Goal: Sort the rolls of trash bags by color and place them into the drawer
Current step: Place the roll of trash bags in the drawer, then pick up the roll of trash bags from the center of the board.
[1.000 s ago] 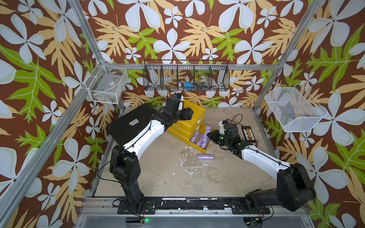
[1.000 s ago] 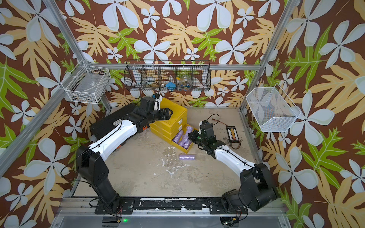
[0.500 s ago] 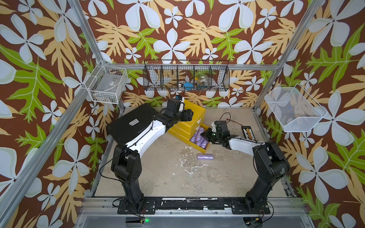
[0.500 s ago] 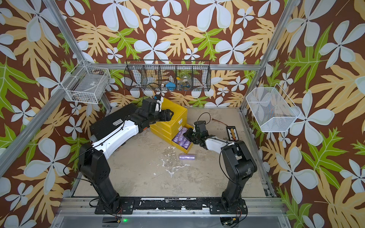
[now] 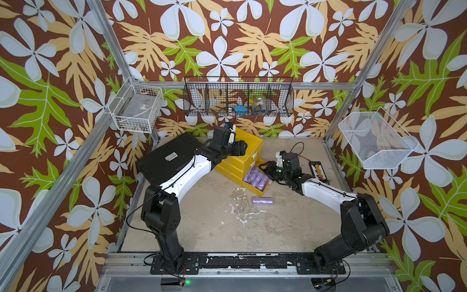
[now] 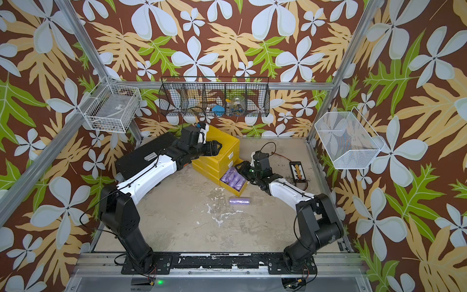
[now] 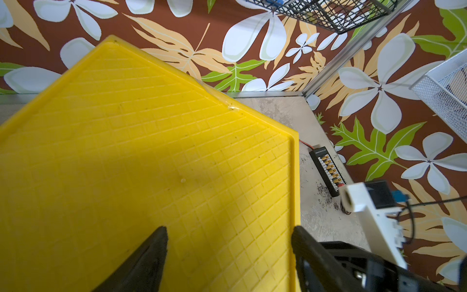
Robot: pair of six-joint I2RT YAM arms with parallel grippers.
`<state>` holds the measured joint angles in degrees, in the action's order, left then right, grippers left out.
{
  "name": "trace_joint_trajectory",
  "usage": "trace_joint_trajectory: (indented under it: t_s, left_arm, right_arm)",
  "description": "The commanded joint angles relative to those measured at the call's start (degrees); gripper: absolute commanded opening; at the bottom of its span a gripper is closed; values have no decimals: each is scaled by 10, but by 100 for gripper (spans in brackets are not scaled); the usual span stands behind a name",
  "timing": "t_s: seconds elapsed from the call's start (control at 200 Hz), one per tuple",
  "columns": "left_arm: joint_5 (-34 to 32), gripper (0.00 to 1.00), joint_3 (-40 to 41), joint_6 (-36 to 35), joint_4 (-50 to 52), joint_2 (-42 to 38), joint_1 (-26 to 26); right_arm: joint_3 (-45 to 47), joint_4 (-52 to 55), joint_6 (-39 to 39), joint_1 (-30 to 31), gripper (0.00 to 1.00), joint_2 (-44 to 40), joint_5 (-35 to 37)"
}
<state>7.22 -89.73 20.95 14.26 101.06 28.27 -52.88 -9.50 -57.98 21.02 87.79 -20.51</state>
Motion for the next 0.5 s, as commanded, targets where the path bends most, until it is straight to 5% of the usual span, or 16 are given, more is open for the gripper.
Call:
trace_joint_trajectory:
  t_s: [0.0,0.235,0.49]
  left_arm:
    - [6,80,-2,1,36,-6,-1]
    - [7,80,-12,1,39,-25,-1]
    - [-2,80,57,19,20,-95,-1]
  right_arm:
    - [16,39,41,0,41,-47,23]
    - [104,67,35,-1,41,-165,35]
    - [248,7,-62,1,44,-253,-4]
